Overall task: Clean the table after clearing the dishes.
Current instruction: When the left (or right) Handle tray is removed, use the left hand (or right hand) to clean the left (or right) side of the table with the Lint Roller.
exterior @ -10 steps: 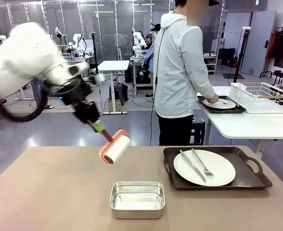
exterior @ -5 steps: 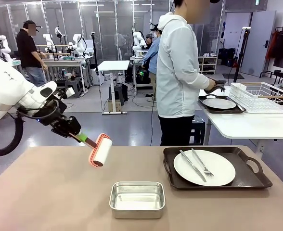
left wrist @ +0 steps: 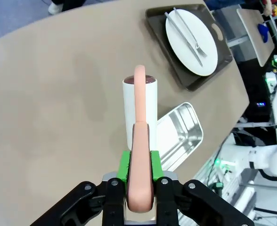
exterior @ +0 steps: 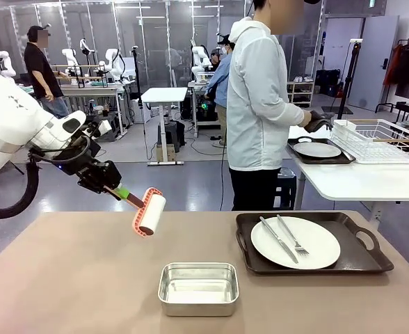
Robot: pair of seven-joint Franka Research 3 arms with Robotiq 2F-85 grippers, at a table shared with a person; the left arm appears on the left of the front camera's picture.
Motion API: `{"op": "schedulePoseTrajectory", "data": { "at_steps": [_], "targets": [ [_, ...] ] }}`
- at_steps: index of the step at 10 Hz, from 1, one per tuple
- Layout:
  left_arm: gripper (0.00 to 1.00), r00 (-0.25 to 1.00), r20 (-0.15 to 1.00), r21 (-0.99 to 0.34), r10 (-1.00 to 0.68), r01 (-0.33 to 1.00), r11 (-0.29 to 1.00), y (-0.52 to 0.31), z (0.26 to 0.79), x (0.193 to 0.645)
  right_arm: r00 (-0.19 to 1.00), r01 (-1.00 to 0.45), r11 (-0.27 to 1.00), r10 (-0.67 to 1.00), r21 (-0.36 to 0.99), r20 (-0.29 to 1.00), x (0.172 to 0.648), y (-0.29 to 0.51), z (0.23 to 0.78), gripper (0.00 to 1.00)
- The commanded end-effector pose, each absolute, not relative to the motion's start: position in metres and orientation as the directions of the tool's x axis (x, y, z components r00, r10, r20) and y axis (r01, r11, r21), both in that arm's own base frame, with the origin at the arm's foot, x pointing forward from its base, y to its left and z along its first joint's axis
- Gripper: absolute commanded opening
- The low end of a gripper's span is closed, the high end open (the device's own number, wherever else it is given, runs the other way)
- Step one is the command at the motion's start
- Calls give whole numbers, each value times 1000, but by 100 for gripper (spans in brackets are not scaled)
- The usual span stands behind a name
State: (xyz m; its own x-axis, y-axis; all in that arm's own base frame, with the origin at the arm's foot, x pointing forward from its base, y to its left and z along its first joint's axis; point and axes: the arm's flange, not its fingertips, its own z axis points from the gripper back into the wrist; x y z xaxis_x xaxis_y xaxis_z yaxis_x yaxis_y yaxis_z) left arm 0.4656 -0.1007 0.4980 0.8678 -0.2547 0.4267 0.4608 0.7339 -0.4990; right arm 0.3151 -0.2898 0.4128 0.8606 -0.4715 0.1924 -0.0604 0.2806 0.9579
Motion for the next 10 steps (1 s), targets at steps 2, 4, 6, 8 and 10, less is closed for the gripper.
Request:
{"op": "schedulePoseTrajectory", "data": {
  "at_steps": [2, 4, 6, 8, 10],
  "targets": [
    [21, 944, 307, -659, -117, 300, 690, -70, 475, 516, 861, -66, 281, -470, 957, 197, 313, -289, 416, 100],
    [21, 970, 231, -705, -70, 217, 675, -52, 451, 532, 861, -66, 281, -470, 957, 197, 313, -289, 416, 100],
    [21, 984, 171, -753, -44, 159, 638, -33, 420, 537, 861, -66, 281, -470, 957, 197, 313, -289, 416, 100],
    [21, 991, 131, -801, -36, 127, 585, -11, 388, 538, 861, -66, 281, -470, 957, 197, 313, -289, 416, 100],
    [21, 993, 114, -838, -14, 104, 536, 1, 366, 540, 861, -66, 281, -470, 957, 197, 313, -289, 416, 100]
  ]
}}
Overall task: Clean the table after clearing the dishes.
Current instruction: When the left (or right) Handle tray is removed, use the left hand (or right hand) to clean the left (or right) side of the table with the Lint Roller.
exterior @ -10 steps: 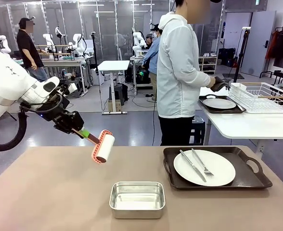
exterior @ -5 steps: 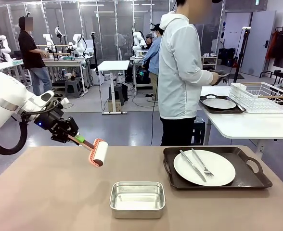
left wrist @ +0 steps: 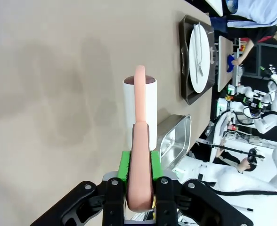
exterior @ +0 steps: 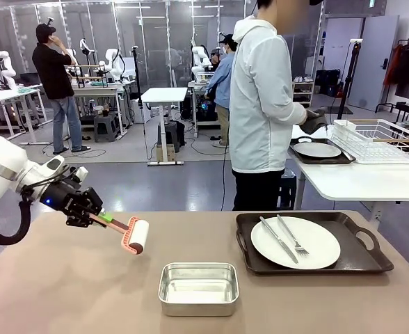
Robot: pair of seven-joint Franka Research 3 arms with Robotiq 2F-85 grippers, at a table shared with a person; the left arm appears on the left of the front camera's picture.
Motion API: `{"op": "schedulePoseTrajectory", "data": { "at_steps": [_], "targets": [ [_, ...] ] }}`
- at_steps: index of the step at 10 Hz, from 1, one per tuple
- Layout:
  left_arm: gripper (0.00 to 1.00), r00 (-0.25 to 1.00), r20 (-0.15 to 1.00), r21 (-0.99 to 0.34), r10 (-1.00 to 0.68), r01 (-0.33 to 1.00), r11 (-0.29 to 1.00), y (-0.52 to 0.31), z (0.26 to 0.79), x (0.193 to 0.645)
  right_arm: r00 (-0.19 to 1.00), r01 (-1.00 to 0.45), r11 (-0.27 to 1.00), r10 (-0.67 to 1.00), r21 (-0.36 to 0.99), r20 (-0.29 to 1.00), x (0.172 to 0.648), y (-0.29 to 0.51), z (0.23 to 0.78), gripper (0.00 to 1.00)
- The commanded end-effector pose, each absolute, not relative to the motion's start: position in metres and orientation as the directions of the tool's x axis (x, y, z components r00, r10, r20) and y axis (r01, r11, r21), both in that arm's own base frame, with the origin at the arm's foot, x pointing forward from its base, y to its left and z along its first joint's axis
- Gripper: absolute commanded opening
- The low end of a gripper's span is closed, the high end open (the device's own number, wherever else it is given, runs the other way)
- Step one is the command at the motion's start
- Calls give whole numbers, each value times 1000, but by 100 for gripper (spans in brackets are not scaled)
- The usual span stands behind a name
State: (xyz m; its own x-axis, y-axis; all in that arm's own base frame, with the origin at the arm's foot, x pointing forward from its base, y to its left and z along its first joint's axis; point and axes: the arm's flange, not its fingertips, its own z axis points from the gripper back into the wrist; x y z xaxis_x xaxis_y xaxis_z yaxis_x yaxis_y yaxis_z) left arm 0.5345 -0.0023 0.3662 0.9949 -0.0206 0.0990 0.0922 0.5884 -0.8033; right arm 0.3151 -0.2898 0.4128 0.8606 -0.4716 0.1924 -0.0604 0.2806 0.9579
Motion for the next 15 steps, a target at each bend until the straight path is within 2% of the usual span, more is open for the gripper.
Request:
{"op": "schedulePoseTrajectory", "data": {
  "at_steps": [1, 5, 8, 10, 15],
  "targets": [
    [21, 993, 116, -845, -19, 109, 523, 5, 353, 542, 861, -66, 281, -470, 957, 197, 313, -289, 416, 100],
    [21, 993, 114, -867, -7, 103, 487, 6, 312, 552, 861, -66, 281, -470, 957, 197, 313, -289, 416, 100],
    [21, 998, 61, -865, 30, 38, 500, 16, 282, 560, 861, -66, 281, -470, 957, 197, 313, -289, 416, 100],
    [21, 997, 55, -801, 53, 12, 598, 38, 272, 564, 861, -66, 281, -470, 957, 197, 313, -289, 416, 100],
    [21, 991, 57, -722, 121, -43, 691, 149, 278, 560, 861, -66, 281, -470, 957, 197, 313, -289, 416, 100]
  ]
}}
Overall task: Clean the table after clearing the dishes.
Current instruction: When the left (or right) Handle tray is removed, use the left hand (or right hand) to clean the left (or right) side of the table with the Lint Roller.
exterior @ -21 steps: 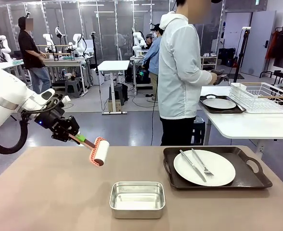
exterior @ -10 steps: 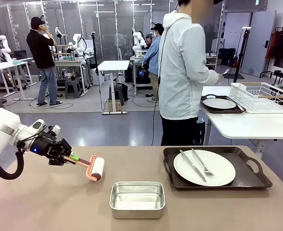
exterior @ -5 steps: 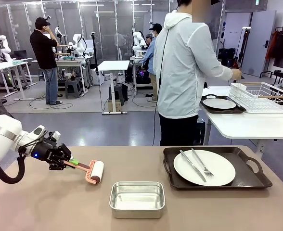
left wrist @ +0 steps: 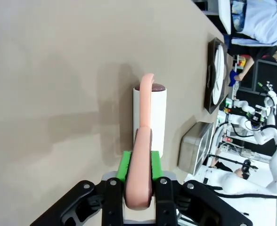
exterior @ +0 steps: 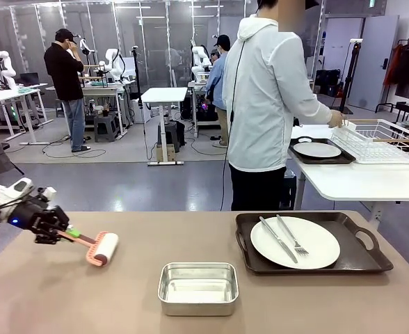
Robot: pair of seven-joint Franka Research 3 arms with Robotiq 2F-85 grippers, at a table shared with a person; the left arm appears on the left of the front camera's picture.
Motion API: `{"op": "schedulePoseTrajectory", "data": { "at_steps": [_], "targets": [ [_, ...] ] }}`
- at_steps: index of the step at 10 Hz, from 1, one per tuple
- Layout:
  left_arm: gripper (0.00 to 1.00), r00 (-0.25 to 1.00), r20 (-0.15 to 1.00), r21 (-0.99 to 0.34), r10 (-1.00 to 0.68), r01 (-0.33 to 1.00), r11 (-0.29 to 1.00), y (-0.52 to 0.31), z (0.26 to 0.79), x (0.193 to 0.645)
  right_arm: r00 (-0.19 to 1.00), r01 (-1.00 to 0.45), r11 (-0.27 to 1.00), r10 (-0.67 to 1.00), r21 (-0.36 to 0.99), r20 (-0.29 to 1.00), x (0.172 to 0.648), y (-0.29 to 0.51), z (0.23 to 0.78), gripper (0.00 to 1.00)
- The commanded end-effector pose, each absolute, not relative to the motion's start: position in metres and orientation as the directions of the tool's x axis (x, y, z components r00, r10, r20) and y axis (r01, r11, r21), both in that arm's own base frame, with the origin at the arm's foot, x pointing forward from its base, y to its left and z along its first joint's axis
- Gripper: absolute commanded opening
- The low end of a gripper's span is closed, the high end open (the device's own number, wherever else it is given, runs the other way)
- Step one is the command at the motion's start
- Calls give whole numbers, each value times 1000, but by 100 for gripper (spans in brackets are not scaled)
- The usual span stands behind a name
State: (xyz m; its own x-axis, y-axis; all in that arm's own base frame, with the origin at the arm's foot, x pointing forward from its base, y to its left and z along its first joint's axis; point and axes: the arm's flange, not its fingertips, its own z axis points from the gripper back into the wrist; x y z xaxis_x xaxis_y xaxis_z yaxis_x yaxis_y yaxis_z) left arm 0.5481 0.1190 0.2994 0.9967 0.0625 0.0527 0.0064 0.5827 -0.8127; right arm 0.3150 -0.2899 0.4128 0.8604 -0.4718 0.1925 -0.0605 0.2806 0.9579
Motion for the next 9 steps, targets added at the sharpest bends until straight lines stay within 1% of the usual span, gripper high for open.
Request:
{"op": "schedulePoseTrajectory", "data": {
  "at_steps": [1, 2, 4, 6, 7, 9],
  "targets": [
    [21, 987, 65, -650, 149, -72, 757, 174, 282, 557, 861, -66, 281, -470, 957, 197, 313, -289, 416, 100],
    [21, 978, 77, -596, 194, -110, 795, 201, 290, 553, 861, -66, 281, -470, 957, 197, 313, -289, 416, 100],
    [21, 966, 122, -559, 226, -121, 820, 229, 313, 545, 861, -66, 281, -470, 957, 197, 313, -289, 416, 100],
    [21, 960, 179, -516, 217, -96, 851, 241, 335, 538, 861, -66, 281, -470, 957, 197, 313, -289, 416, 100],
    [21, 950, 202, -458, 239, -124, 880, 247, 342, 536, 861, -66, 281, -470, 957, 197, 313, -289, 416, 100],
    [21, 942, 235, -429, 238, -120, 895, 247, 365, 530, 861, -66, 281, -470, 957, 197, 313, -289, 416, 100]
  ]
}}
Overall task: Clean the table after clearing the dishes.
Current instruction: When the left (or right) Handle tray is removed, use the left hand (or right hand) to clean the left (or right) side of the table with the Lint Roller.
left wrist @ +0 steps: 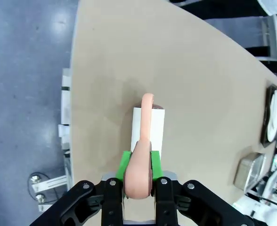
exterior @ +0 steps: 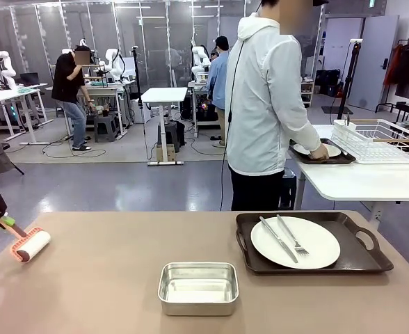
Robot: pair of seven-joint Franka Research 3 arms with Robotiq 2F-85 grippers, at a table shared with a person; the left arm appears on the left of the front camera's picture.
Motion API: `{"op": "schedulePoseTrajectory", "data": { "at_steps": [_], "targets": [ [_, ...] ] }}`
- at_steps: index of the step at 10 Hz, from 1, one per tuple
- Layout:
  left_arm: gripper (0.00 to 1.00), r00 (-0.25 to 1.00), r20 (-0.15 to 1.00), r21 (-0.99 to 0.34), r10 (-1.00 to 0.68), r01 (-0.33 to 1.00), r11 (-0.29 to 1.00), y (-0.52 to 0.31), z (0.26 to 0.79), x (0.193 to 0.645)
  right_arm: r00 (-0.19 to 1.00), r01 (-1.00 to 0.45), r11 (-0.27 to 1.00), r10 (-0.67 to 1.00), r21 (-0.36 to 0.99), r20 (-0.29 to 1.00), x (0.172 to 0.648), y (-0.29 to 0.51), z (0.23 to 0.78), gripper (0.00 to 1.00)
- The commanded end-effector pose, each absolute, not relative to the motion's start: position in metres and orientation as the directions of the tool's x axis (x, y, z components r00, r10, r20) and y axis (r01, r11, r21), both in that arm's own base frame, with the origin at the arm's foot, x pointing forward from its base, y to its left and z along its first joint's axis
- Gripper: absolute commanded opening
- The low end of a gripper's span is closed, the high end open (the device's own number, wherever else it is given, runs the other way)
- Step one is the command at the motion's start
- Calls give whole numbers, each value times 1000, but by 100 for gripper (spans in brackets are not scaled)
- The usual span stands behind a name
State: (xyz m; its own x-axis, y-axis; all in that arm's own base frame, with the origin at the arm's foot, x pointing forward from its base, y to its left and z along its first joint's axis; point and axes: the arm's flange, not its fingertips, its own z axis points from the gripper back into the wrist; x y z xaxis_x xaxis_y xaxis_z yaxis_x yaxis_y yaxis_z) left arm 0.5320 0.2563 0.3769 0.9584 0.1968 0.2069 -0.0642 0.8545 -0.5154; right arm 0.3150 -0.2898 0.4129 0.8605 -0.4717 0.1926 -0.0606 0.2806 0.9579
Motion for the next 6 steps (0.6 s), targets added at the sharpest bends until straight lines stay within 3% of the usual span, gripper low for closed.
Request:
{"op": "schedulePoseTrajectory", "data": {
  "at_steps": [1, 3, 6],
  "targets": [
    [21, 941, 241, -436, 239, -115, 893, 242, 380, 528, 861, -66, 281, -470, 957, 197, 313, -289, 416, 100],
    [21, 952, 248, -506, 178, -29, 862, 221, 421, 515, 861, -66, 281, -470, 957, 197, 313, -289, 416, 100],
    [21, 932, 342, -338, 118, 4, 941, 196, 491, 484, 861, -66, 281, -470, 957, 197, 313, -289, 416, 100]
  ]
}}
